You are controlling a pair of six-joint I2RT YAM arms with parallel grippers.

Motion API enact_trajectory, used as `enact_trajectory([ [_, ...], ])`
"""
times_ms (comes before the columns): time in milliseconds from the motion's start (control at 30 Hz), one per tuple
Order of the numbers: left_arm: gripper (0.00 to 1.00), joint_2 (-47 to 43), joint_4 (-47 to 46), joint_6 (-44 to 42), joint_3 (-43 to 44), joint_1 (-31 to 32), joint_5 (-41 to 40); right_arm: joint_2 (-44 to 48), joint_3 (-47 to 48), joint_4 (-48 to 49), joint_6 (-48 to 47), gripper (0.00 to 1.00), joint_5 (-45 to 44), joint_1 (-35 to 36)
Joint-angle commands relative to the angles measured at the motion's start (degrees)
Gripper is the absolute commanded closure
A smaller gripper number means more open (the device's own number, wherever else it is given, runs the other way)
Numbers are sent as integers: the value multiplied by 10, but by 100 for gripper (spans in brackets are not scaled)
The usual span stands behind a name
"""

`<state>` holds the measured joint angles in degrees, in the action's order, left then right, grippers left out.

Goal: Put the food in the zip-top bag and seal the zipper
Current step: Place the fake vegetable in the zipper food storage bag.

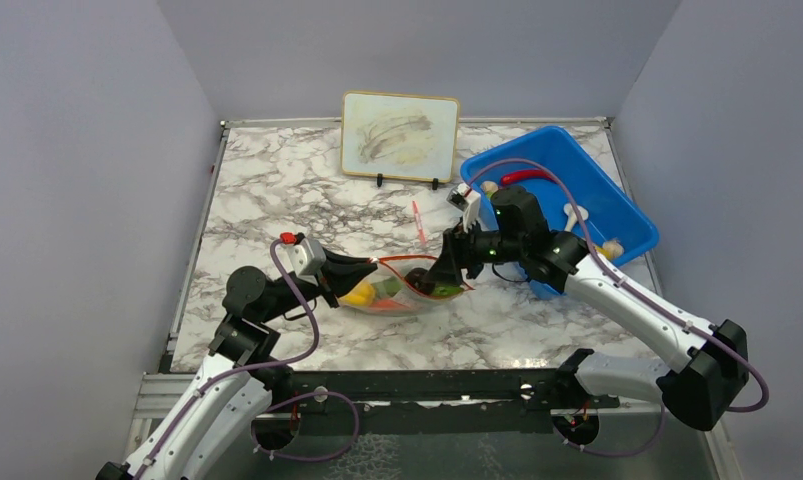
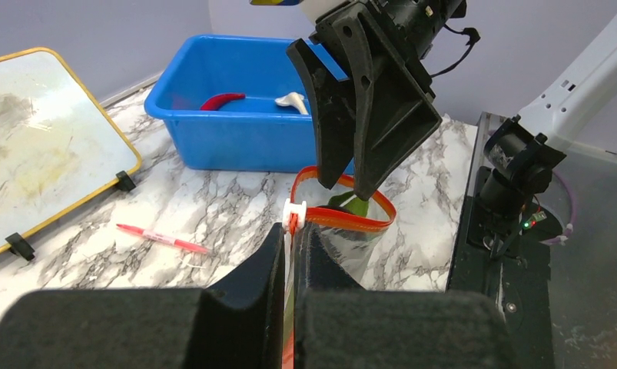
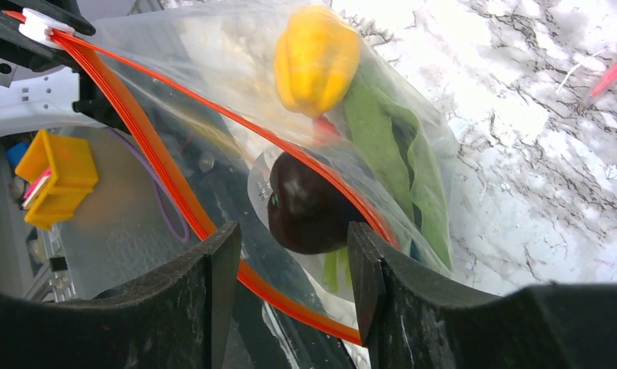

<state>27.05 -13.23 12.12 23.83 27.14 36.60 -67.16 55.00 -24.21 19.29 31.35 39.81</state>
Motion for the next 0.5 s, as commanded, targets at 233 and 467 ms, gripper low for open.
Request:
enact_trajectory([
  [233,100,4,-40,23,-6,3,-3,1,-7,12,21,53,7,5],
  [467,100,6,-66,50,-13,3,0,-14,-18,47,56,58,17,11],
])
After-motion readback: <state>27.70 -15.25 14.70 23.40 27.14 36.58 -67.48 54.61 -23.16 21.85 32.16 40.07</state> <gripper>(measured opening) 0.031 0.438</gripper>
